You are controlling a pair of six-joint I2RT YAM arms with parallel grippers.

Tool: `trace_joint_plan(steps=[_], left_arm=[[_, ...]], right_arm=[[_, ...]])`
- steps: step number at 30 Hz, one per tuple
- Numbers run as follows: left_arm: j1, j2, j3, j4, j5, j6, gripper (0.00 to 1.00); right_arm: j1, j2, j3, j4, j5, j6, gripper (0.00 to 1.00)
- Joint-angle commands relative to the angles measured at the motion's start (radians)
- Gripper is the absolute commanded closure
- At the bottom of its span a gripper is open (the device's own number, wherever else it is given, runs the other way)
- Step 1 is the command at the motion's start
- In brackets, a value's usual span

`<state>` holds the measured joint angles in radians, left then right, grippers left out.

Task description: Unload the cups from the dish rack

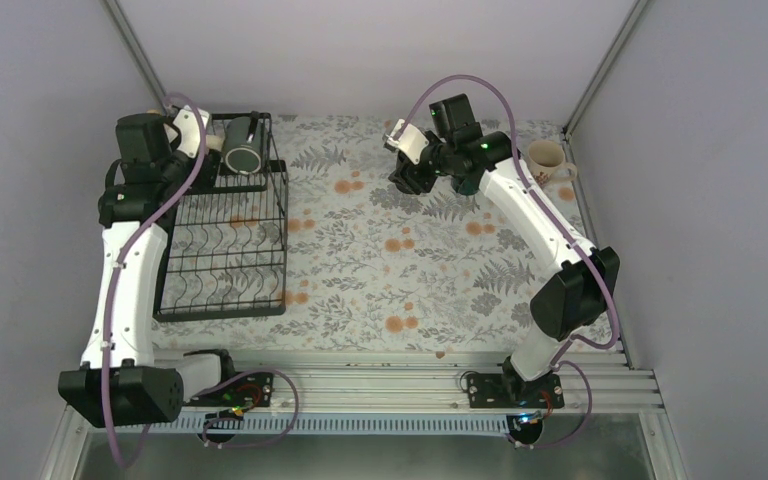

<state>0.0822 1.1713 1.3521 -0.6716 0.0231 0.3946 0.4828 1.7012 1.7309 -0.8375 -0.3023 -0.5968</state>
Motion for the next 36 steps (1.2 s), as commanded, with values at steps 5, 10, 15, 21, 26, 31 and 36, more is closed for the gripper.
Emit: trace_joint_plan(steps=[5,10,15,21,26,31,36], left_arm=[[0.001,0.032,0.055,-0.024,-0.059,-0.101,0.23],[0.001,0.037,0.062,-0.041,-0.059,-0.106,0.39],[0.001,0.048,0.062,-0.056,-0.054,-0.109,0.53],[0.001,0.062,0.071,-0.063,-0.039,-0.104,0.73],[0.001,0.072,0.084,-0.070,-0.022,-0.098,0.96],[0.000,0.073,0.119,-0.072,-0.014,-0.098,0.98],[0.000,0.064,0.181,-0.067,0.001,-0.088,0.98]], right_arm=[[-0.006,-0.024,0.002,0.028,-0.016,0.022,0.38],[-0.007,-0.025,-0.006,0.032,-0.017,0.022,0.38],[-0.007,-0.024,-0.008,0.032,-0.025,0.025,0.38],[-0.006,-0.029,-0.005,0.029,-0.027,0.023,0.38],[-0.006,-0.031,0.001,0.025,-0.027,0.022,0.38],[-0.007,-0.031,0.000,0.027,-0.028,0.023,0.38],[-0.007,-0.031,-0.001,0.030,-0.025,0.024,0.38]])
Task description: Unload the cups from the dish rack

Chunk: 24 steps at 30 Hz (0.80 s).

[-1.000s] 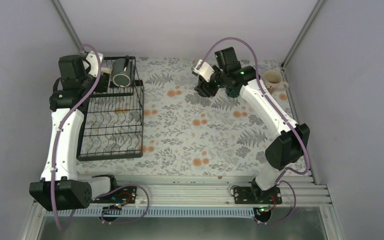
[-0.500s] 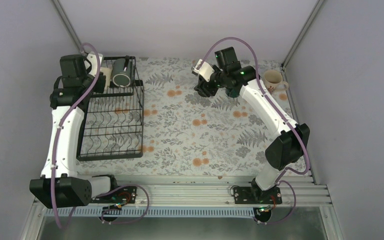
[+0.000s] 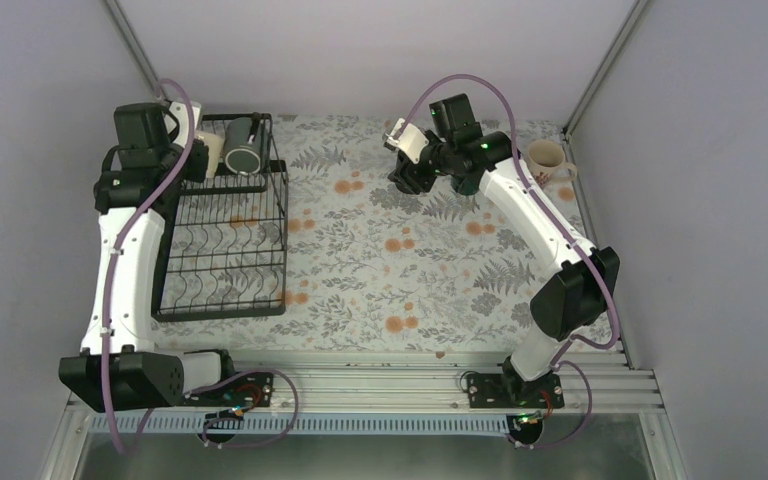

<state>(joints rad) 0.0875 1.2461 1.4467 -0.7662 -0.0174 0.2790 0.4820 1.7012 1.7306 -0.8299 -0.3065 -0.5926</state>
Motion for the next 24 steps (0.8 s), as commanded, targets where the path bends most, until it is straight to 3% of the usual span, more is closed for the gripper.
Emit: trace_joint_plan(steps=[1,13,24], left_arm=[[-0.005,-0.011,0.103,0.025,0.047,0.029,0.98],[-0.005,-0.019,0.230,0.012,0.156,0.038,0.98],[-0.009,-0.038,0.265,0.048,0.598,0.057,0.98]], right_arm=[[-0.006,-0.031,-0.002,0.023,-0.022,0.020,0.38],[-0.005,-0.008,0.062,0.006,-0.055,0.027,0.37],[-0.006,-0.010,0.214,-0.105,-0.283,-0.054,0.35]])
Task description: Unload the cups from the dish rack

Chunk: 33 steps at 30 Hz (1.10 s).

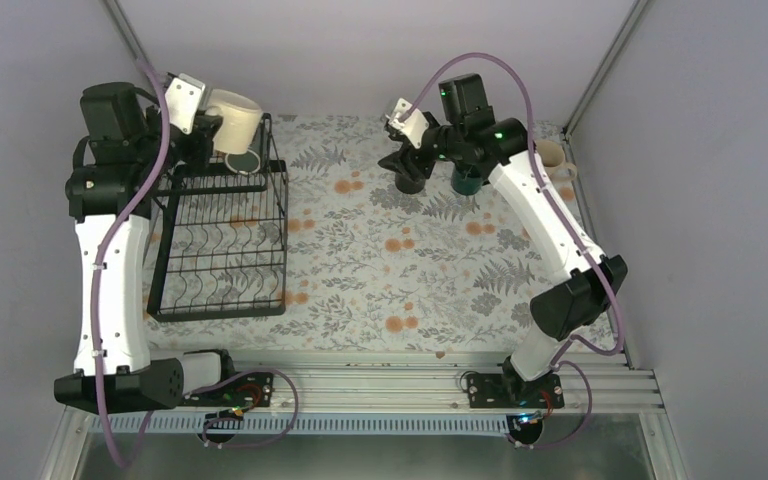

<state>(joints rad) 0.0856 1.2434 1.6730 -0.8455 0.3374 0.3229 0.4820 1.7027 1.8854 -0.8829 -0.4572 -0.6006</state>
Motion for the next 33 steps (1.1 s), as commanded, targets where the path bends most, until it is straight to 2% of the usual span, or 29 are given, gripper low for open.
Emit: trace_joint_plan(steps=[1,5,7,11,16,20,26,33], left_arm=[[-0.009,-0.030,0.035,0.132,0.268,0.006,0.98],[-0.016,0.013,0.059,0.119,0.369,-0.006,0.98],[-0.021,0.022,0.051,0.147,0.397,-0.035,0.98],[-0.052,0.056,0.060,0.212,0.380,-0.144,0.98],[-0.119,0.124,0.095,0.308,0.335,-0.305,0.98],[-0.139,0.192,0.126,0.365,0.351,-0.434,0.97],[-0.161,0.305,0.191,0.361,0.432,-0.533,0.98],[-0.173,0.396,0.213,0.452,0.560,-0.653,0.98]], right_arm=[[-0.005,-0.012,0.079,-0.067,-0.156,-0.054,0.35],[-0.003,-0.007,0.143,-0.119,-0.213,-0.076,0.34],[0.001,-0.019,0.131,-0.085,-0.205,-0.065,0.33],[0.035,-0.091,-0.040,0.080,-0.113,-0.011,0.31],[0.155,-0.206,-0.321,0.381,0.203,-0.005,0.30],[0.238,-0.232,-0.416,0.555,0.436,-0.025,0.31],[0.303,-0.204,-0.511,0.883,0.801,-0.123,0.31],[0.347,-0.178,-0.596,1.207,0.961,-0.238,0.33]])
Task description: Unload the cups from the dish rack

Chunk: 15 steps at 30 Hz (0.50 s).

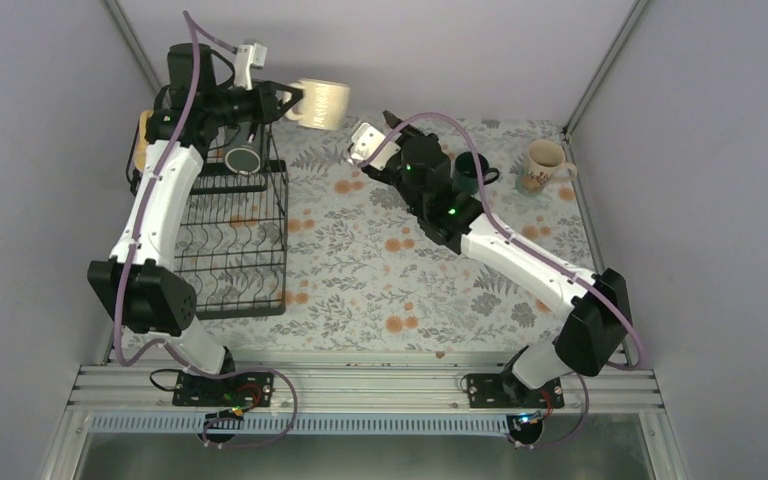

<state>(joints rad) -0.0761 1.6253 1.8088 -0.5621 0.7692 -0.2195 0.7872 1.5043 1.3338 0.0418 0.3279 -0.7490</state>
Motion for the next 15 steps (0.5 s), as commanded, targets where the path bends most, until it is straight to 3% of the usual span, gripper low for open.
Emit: trace_joint_plan(steps=[1,9,15], left_arm=[[-0.015,0.025,0.084,0.187,0.134,-0.121,0.98],[-0.025,0.081,0.062,0.384,0.188,-0.270,0.98],[-0.034,0.092,0.029,0.428,0.221,-0.323,0.98]], right_arm=[[0.051,0.027,-0.056,0.314,0.195,-0.106,0.33],[0.112,0.072,-0.135,0.555,0.254,-0.260,0.33],[0.115,0.145,-0.106,0.734,0.299,-0.387,0.32]])
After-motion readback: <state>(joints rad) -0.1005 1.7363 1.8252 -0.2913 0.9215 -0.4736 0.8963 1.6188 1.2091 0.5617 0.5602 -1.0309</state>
